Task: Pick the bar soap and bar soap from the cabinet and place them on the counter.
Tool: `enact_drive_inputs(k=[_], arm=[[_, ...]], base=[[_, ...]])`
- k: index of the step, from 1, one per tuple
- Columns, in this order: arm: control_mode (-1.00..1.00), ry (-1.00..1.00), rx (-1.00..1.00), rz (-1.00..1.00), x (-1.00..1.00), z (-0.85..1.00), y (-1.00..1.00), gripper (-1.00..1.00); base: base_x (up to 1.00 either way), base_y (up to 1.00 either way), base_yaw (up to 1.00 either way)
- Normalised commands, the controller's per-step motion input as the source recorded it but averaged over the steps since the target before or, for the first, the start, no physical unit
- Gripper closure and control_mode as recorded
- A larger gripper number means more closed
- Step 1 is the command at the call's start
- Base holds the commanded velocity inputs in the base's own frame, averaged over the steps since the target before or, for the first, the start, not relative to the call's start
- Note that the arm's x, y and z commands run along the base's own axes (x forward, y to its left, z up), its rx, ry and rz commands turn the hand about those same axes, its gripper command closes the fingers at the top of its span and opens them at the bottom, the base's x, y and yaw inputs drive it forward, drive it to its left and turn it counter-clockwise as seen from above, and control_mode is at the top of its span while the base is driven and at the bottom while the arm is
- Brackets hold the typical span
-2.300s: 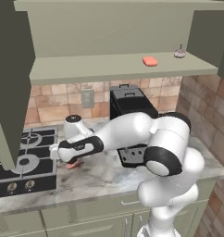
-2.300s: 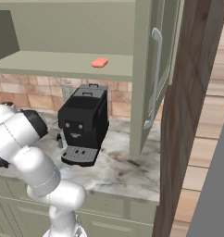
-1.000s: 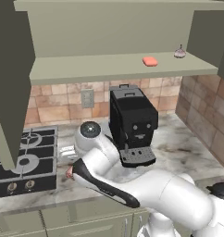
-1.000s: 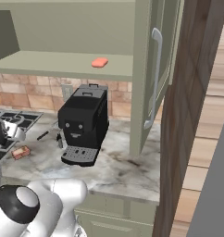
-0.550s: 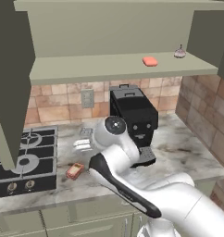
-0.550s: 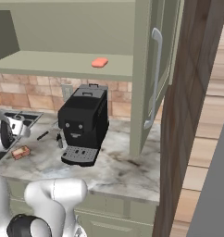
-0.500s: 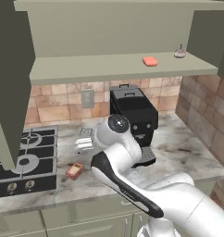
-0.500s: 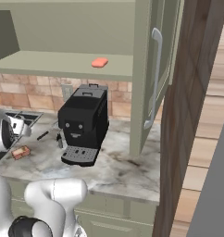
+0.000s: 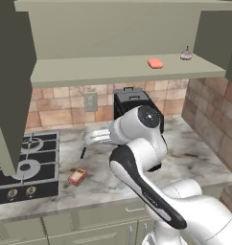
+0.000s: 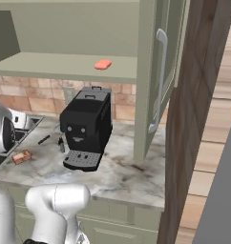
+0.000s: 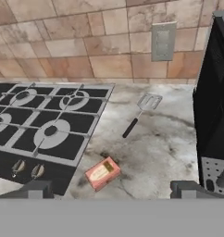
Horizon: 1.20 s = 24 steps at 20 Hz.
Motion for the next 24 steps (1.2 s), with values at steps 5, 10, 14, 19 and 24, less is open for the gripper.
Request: enact_drive_inputs(k=[5,10,14,19,24], arm=[[-1.0,-0.18,0.0,0.03,-0.33,0.56,-0.17,-1.0],[-1.0,-0.15,0.0,0.03,-0.33,0.44,-0.12,-1.0],[-1.0,-0.1,0.01,0.01,-0.22,0.44,-0.15,-1.0],[-1.0,-0.01,0.08,0.0,-0.03,0.38,-0.18,-1.0],[-1.0,-0.14,0.0,0.0,-0.27,0.52,-0.1,-1.0]], base=[[0.0,0.0,0.0],[0.0,0.0,0.0],[0.0,0.0,0.0],[0.0,0.0,0.0],[0.0,0.0,0.0]])
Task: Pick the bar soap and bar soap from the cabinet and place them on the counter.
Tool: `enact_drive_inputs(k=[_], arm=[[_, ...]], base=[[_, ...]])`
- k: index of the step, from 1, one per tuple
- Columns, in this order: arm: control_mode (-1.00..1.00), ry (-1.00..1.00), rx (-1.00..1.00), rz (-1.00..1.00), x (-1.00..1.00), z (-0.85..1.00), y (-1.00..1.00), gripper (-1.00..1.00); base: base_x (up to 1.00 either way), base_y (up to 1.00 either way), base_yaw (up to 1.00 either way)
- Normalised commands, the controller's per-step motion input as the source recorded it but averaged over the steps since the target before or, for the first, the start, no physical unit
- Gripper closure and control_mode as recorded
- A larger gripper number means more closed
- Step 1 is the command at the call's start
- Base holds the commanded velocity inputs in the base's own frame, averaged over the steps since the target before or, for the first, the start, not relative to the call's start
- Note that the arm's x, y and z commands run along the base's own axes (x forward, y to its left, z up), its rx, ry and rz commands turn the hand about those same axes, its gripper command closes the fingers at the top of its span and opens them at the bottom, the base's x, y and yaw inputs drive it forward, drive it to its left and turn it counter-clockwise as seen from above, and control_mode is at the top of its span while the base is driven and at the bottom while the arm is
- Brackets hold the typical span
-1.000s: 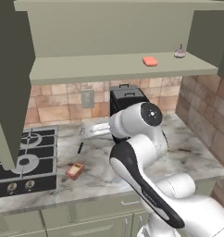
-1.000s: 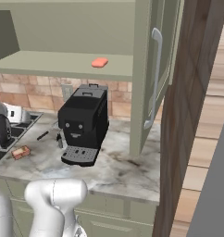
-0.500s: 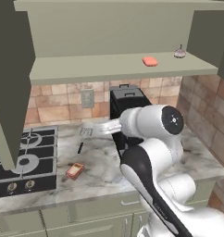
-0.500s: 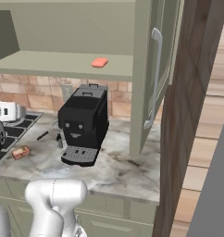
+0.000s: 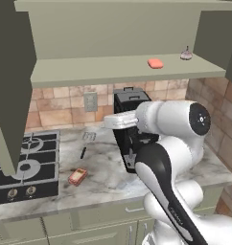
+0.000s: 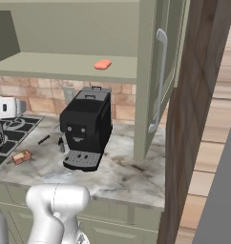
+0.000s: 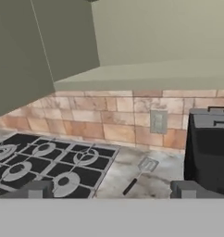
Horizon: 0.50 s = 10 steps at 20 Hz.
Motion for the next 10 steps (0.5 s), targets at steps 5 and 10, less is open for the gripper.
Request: enact_drive_inputs(k=[5,10], arm=[[-1.0,-0.18,-0.02,0.0,-0.33,0.6,-0.01,-1.0],[-1.0,-0.1,-0.04,0.0,-0.3,0.42,-0.07,-1.0]], base=[[0.0,0.0,0.0],[0.0,0.0,0.0]])
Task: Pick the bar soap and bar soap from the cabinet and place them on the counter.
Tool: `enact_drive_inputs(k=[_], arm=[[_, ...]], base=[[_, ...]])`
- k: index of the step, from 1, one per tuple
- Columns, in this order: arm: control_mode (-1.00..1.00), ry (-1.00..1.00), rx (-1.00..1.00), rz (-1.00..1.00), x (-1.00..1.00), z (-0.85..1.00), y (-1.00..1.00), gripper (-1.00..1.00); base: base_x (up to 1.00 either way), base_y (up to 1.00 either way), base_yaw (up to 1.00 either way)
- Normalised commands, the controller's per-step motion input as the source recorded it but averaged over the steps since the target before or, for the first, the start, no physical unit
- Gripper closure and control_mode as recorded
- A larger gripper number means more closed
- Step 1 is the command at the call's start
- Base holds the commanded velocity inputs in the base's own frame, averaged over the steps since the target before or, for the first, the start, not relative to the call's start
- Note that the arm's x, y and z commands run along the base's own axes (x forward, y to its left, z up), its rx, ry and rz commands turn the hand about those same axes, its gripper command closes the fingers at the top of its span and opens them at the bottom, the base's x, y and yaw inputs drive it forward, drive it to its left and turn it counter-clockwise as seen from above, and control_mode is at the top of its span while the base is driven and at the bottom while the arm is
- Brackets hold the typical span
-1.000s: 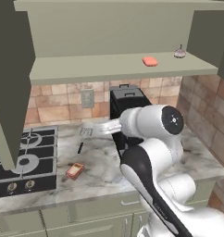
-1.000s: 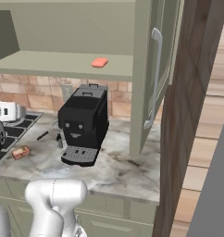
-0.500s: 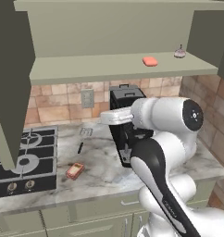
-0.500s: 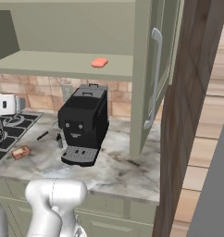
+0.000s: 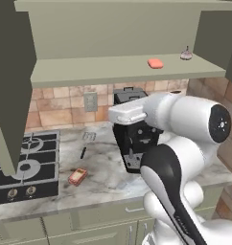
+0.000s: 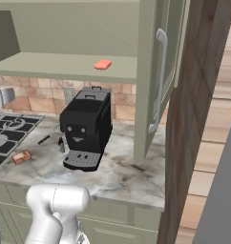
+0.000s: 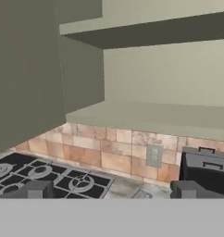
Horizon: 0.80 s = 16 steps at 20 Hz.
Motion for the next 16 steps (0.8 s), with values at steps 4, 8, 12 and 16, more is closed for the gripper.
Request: enact_drive_inputs(k=[4,8,12,16], arm=[[-1.0,0.07,-0.01,0.0,-0.27,0.32,-0.13,-1.0],[-1.0,0.23,0.0,0.0,-0.17,0.34,-0.14,-1.0],[-1.0,0.1,0.0,0.0,-0.14,0.19,-0.07,-1.0],[-1.0,0.0,0.0,0.0,-0.1,0.0,-0.08,-1.0]], base=[[0.0,0.0,0.0],[0.0,0.0,0.0],[0.0,0.0,0.0],[0.0,0.0,0.0]])
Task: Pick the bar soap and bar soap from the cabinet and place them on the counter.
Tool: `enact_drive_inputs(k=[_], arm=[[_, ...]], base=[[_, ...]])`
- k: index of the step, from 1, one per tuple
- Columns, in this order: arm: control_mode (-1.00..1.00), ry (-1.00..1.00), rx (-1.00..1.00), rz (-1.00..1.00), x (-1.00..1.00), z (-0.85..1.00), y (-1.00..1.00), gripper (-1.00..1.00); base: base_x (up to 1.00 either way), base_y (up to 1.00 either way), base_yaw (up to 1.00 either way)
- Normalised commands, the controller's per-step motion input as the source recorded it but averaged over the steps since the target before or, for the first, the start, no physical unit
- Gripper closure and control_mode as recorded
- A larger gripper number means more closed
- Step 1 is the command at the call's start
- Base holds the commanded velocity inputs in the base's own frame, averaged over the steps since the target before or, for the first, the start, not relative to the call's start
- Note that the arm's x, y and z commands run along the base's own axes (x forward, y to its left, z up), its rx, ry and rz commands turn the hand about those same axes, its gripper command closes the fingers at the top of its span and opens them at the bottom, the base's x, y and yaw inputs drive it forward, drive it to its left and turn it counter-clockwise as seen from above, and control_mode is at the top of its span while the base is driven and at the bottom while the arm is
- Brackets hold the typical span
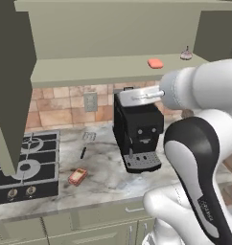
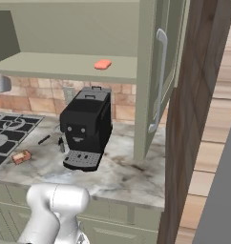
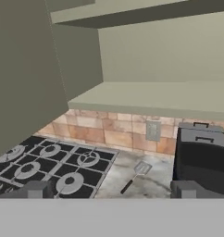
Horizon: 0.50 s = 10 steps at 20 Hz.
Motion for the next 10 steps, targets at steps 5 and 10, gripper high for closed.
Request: enact_drive_inputs(k=[5,10], arm=[[-1.0,-0.02,0.02,-0.01,-0.25,0.0,-0.38,-1.0],[-1.0,0.0,0.0,-0.06,-0.19,0.02,-0.55,-1.0]], base=[[0.0,0.0,0.0],[0.0,0.0,0.0]])
